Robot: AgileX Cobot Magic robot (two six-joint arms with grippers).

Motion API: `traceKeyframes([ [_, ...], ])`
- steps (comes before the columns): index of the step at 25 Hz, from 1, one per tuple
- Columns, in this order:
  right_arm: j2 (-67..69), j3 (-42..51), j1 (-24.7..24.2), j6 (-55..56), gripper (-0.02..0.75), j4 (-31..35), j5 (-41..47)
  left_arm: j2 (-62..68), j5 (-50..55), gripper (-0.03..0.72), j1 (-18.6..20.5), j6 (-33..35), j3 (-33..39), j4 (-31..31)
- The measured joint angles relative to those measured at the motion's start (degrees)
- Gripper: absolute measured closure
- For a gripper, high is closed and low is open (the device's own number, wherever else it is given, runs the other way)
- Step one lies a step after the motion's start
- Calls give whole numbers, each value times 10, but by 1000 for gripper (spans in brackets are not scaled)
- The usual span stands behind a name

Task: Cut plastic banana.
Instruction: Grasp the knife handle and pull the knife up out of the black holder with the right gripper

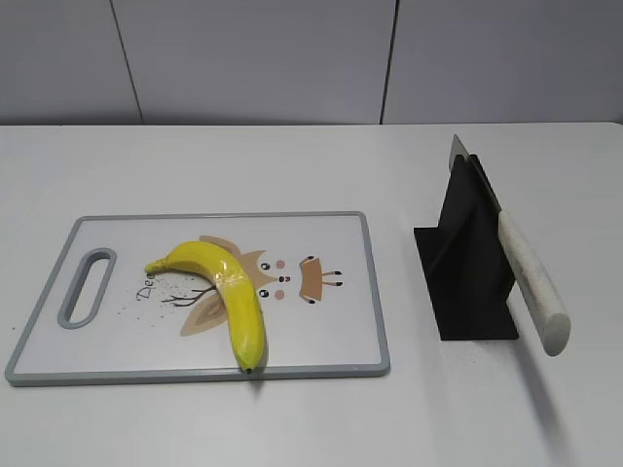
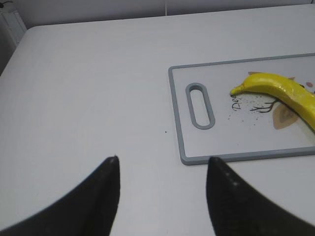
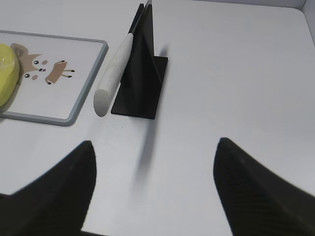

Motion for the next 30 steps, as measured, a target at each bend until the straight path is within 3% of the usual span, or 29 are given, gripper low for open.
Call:
traceKeyframes([
  [20, 0, 0, 0, 0, 150, 5, -1, 0, 0, 146, 0, 0, 0, 0],
  [30, 0, 0, 0, 0, 150, 33, -1, 0, 0, 196, 0, 0, 0, 0],
])
